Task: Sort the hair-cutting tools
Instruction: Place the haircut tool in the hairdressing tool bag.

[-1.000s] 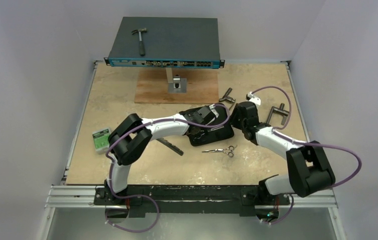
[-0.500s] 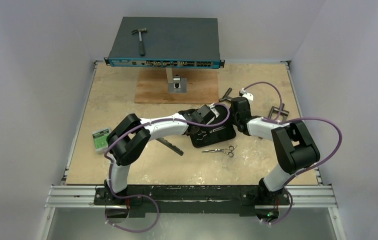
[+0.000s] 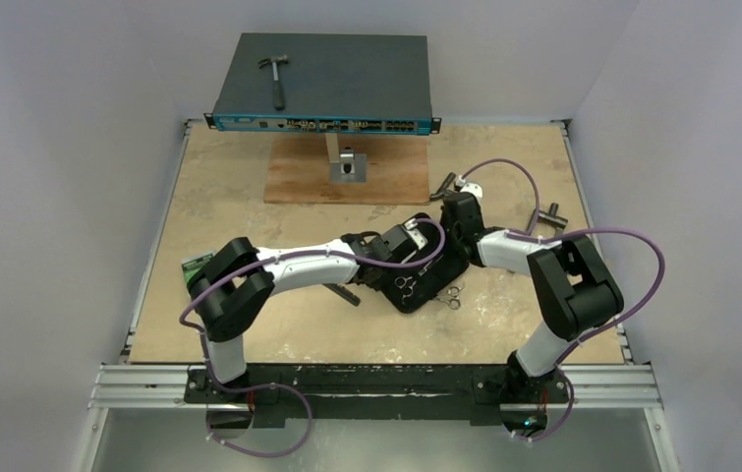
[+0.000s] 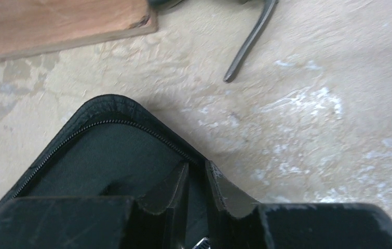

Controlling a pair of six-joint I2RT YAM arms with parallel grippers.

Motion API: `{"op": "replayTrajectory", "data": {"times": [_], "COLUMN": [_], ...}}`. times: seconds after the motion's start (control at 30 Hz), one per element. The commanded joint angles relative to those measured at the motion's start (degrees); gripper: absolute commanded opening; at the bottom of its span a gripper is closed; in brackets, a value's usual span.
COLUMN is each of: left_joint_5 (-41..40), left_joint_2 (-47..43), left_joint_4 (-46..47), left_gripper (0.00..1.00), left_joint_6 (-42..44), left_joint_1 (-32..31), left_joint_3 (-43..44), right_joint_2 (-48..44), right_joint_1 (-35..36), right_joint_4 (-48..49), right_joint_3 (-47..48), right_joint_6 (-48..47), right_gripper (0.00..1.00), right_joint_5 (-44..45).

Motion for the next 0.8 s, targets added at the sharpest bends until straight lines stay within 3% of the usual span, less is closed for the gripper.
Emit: {"op": "replayTrajectory", "data": {"times": [0.0,0.17,0.4,0.77], "left_joint_5": [1.5,0.3,-5.3,-6.2], "left_joint_2": [-6.1,-8.6,-7.2,-3.5], "left_joint_4": [0.0,0.3,-0.1,0.4], "left_gripper": [0.00,0.00,0.00,0.00], "left_joint_6": [-5.4,-9.4,-10.7,-8.9], "left_joint_1": [-2.3,-4.1,-4.4,-4.8], "left_joint_3": [-4.2,-8.9,-7.0,-2.8], "right_joint_2": [-0.7,-1.8,-0.6,1.8], "right_joint_1": [2.1,3.7,3.7,3.7], "right_joint_4": [-3.5,-2.4,-2.9,-1.2], "right_joint_3": [0.1,-3.4,-2.0,-2.5], "right_joint_6": [-0.9,-0.1,0.8,0.4], "right_gripper": [0.16,0.17,0.27,0.20], "right_joint_5": [-3.6,-4.9,-5.2,-8.6]}}
